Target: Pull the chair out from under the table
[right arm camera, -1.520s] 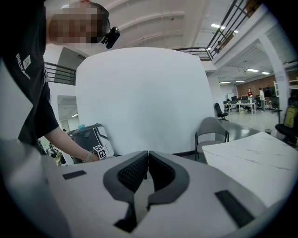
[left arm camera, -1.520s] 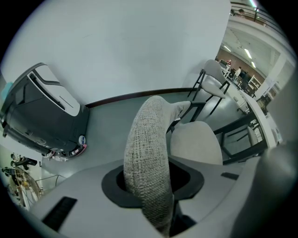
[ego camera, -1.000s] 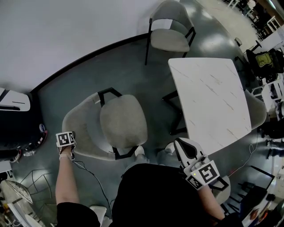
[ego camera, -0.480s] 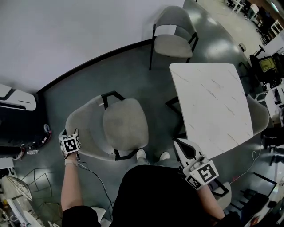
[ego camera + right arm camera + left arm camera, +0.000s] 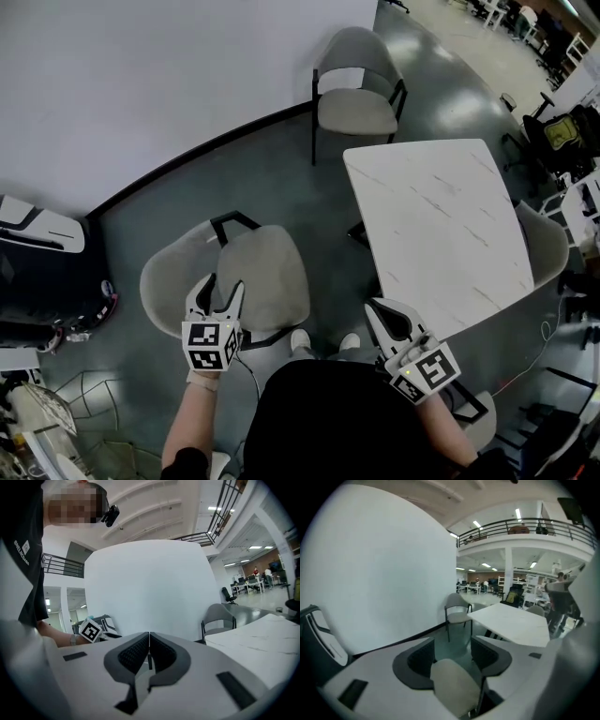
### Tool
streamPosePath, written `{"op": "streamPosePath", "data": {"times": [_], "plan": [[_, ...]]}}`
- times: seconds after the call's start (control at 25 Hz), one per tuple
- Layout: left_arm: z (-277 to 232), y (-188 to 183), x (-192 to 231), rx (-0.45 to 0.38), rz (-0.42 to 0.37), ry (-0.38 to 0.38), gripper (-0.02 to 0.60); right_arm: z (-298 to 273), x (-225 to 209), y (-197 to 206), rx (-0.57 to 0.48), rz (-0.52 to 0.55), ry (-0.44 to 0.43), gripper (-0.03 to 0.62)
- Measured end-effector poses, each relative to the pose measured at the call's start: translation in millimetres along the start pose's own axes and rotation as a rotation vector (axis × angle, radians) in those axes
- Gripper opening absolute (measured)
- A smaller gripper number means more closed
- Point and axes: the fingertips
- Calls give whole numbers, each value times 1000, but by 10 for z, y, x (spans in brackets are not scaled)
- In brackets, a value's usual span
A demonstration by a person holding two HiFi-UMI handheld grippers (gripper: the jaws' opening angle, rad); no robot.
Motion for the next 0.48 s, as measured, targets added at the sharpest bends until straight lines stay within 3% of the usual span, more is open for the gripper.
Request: {"op": "streamPosePath", "data": {"times": [0.24, 0.48], "plan": [[61, -653, -1206, -139, 25, 214, 242, 194, -186, -166, -41, 10, 36, 12], [227, -1281, -2155, -293, -20, 408, 224, 436, -382, -388, -112, 12, 93, 12]]}}
Point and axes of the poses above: the fingertips, and each gripper's own axes: z backward along the fingers, x to its left, y out of its underside
